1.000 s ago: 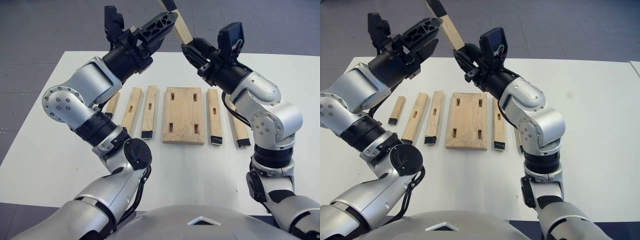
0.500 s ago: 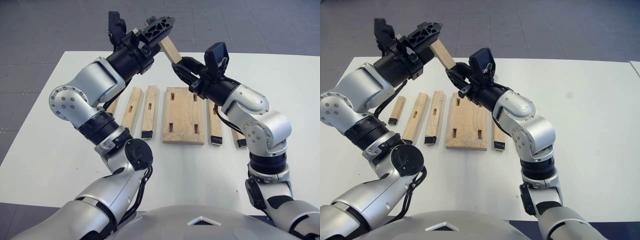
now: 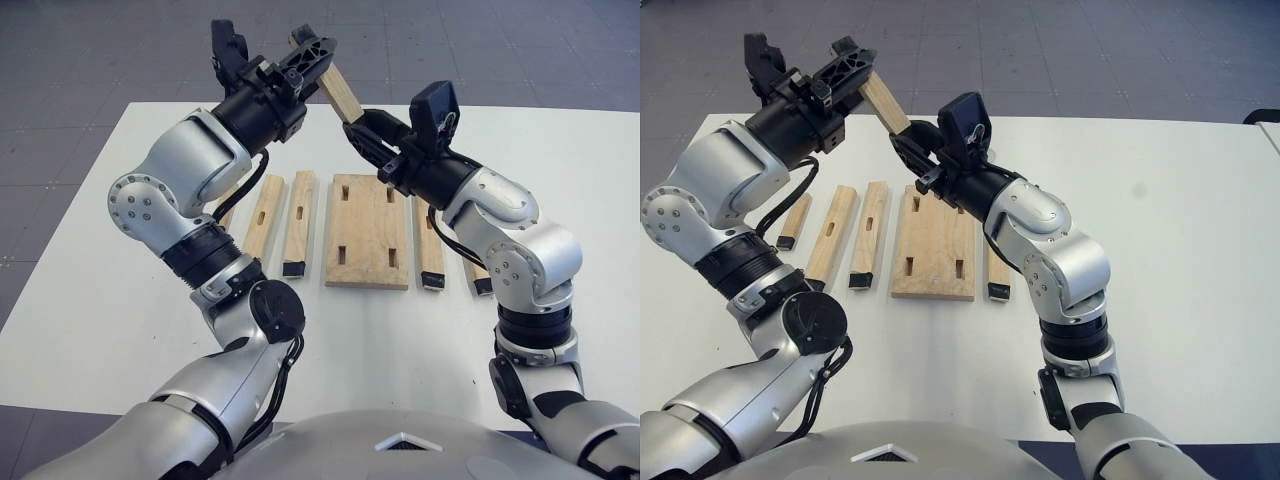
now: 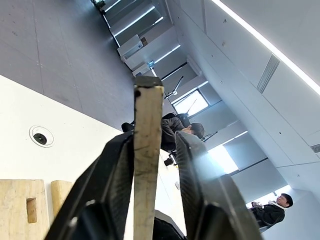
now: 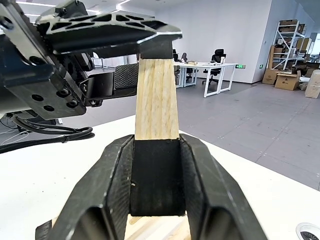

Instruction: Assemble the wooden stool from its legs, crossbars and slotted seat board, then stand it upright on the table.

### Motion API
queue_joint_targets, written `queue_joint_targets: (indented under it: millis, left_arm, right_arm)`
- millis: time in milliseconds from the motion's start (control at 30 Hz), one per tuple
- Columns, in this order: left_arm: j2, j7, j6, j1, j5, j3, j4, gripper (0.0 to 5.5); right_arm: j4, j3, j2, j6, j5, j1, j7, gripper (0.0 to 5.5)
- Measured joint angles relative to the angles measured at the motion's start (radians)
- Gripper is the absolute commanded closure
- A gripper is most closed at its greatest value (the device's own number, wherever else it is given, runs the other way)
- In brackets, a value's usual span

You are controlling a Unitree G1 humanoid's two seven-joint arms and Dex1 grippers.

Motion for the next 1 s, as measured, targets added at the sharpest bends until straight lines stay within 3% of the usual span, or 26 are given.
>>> queue_joint_targets:
  millis: [133, 900, 1000]
  left_arm:
    - [0.030, 0.053, -0.051, 0.030, -0.065, -0.064, 0.003, 5.00]
    - [0.258, 0.202, -0.359, 0.174, -0.432, -0.425, 0.032, 5.00]
    - [0.274, 0.204, -0.401, 0.181, -0.479, -0.456, 0.031, 5.08]
  right_arm:
    - [-0.006, 0.008, 0.000, -0.005, 0.000, 0.000, 0.010, 4.24]
    - [0.047, 0.033, -0.114, -0.134, -0.054, 0.010, 0.126, 4.24]
    - [0.059, 0.057, -0.139, -0.153, -0.090, 0.012, 0.142, 3.47]
